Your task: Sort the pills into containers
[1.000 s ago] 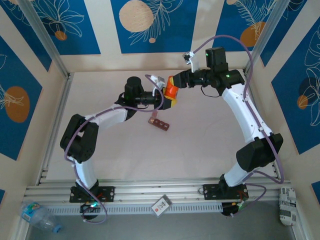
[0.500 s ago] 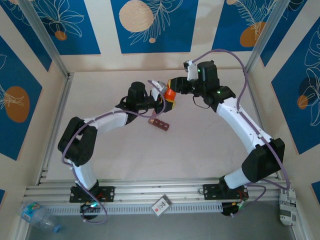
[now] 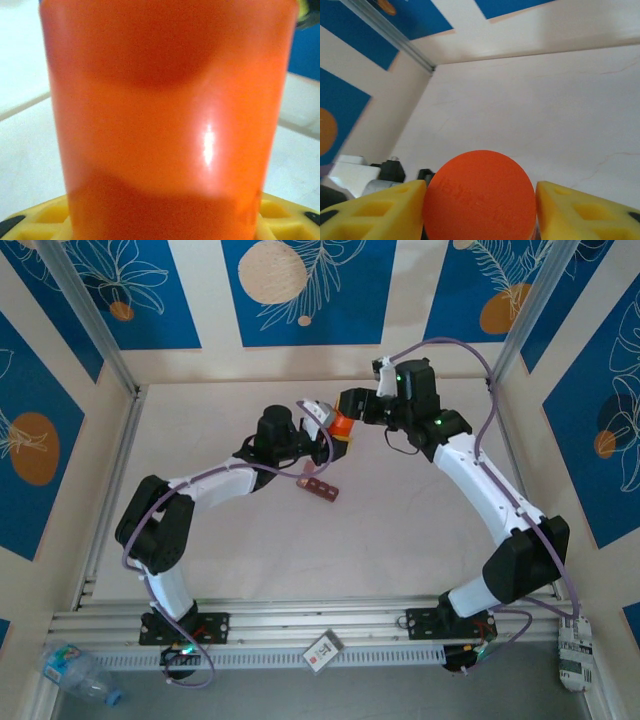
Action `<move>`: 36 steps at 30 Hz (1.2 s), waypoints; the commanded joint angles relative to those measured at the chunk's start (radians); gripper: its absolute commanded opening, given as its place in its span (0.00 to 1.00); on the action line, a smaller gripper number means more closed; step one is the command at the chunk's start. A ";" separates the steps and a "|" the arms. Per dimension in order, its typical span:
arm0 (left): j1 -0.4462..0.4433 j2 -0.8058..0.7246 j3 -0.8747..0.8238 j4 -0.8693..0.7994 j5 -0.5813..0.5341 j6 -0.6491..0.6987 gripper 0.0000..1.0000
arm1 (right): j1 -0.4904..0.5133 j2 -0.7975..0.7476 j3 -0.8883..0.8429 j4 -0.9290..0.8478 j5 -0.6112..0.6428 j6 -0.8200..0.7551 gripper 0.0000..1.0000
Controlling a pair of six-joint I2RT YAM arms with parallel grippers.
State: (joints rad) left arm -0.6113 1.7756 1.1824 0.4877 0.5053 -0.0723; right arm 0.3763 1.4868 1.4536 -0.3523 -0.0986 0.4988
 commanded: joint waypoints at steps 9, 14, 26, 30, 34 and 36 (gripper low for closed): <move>0.069 0.019 0.079 0.103 0.291 -0.091 0.00 | -0.164 0.054 0.312 -0.283 -0.373 -0.187 0.87; 0.077 0.036 0.131 -0.058 0.381 -0.019 0.00 | -0.169 0.181 0.490 -0.523 -0.430 -0.403 0.87; 0.085 0.045 0.180 -0.239 0.420 0.088 0.00 | -0.143 0.283 0.630 -0.734 -0.452 -0.588 0.86; 0.084 0.051 0.181 -0.236 0.423 0.082 0.00 | -0.136 0.284 0.611 -0.739 -0.453 -0.597 0.85; 0.084 0.054 0.183 -0.239 0.426 0.080 0.00 | -0.128 0.280 0.587 -0.735 -0.457 -0.597 0.83; 0.084 0.054 0.183 -0.239 0.426 0.080 0.00 | -0.125 0.280 0.579 -0.735 -0.453 -0.598 0.82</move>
State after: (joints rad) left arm -0.5339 1.8286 1.3327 0.2455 0.8909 -0.0154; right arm 0.2432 1.7786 2.0457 -1.0592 -0.5240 -0.0780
